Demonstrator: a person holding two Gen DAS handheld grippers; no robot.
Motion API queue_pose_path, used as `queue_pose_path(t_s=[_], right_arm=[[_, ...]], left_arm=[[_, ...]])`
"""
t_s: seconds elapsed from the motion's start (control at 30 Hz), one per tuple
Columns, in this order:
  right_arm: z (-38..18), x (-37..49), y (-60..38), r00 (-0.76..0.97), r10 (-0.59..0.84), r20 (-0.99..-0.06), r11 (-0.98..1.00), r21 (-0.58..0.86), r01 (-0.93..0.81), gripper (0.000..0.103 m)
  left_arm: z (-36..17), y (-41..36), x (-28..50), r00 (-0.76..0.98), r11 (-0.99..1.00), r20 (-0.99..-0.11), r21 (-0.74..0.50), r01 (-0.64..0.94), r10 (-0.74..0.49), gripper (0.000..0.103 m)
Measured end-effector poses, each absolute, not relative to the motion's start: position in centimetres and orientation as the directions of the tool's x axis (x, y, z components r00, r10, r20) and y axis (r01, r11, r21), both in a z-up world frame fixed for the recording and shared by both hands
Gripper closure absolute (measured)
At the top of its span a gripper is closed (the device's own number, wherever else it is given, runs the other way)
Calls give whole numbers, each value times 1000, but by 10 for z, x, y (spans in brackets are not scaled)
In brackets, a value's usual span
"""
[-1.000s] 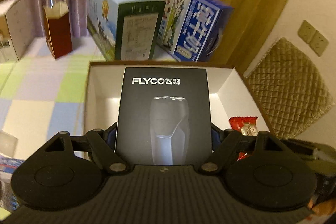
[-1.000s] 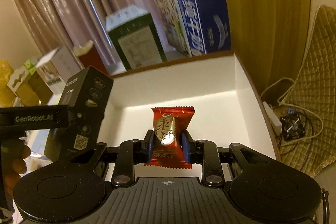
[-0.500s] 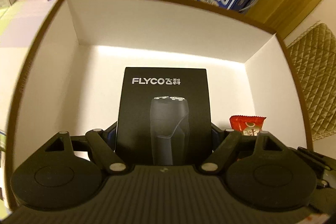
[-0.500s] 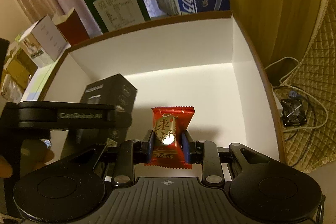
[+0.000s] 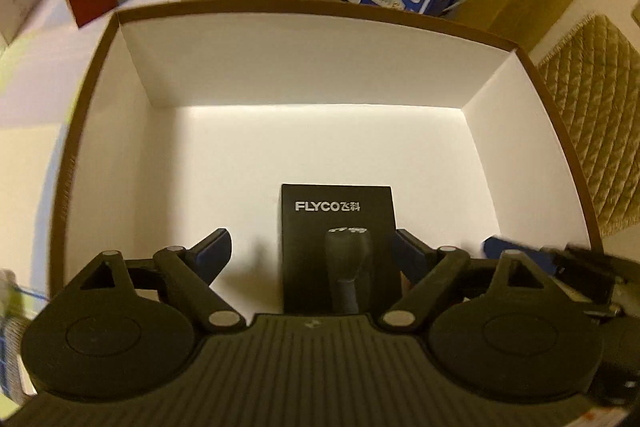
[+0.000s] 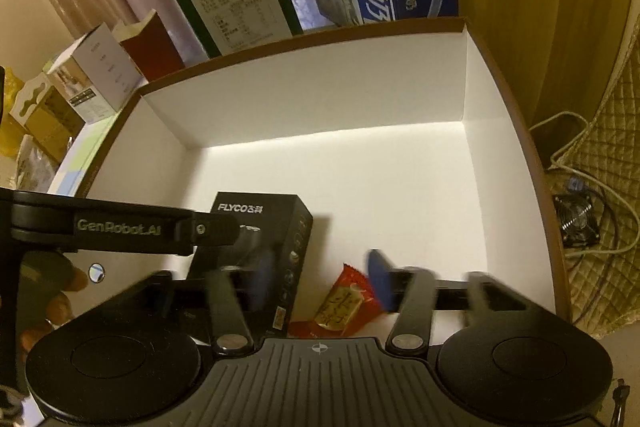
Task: Organize objects
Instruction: 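Carry both items into the open box and release them from both tools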
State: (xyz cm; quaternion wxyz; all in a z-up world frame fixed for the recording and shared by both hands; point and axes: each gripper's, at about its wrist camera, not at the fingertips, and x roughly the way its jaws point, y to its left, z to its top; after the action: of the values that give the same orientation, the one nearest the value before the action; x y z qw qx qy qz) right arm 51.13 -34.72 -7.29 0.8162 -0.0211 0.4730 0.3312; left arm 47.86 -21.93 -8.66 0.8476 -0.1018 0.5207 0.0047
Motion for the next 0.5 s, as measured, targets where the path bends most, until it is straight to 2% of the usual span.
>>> queue_pose_path(t_s=[0.13, 0.37, 0.5], right_arm=[[-68, 504, -353, 334, 531, -779, 774, 285, -565, 40], [-49, 485, -361, 376, 537, -755, 768, 253, -588, 20], [-37, 470, -362, 406, 539, -738, 773, 243, -586, 15]], left_arm=[[-80, -220, 472, 468, 989, -880, -130, -77, -79, 15], [-63, -209, 447, 487, 993, -871, -103, -54, -64, 15], [-50, -201, 428, 511, 994, -857, -102, -45, -65, 14]])
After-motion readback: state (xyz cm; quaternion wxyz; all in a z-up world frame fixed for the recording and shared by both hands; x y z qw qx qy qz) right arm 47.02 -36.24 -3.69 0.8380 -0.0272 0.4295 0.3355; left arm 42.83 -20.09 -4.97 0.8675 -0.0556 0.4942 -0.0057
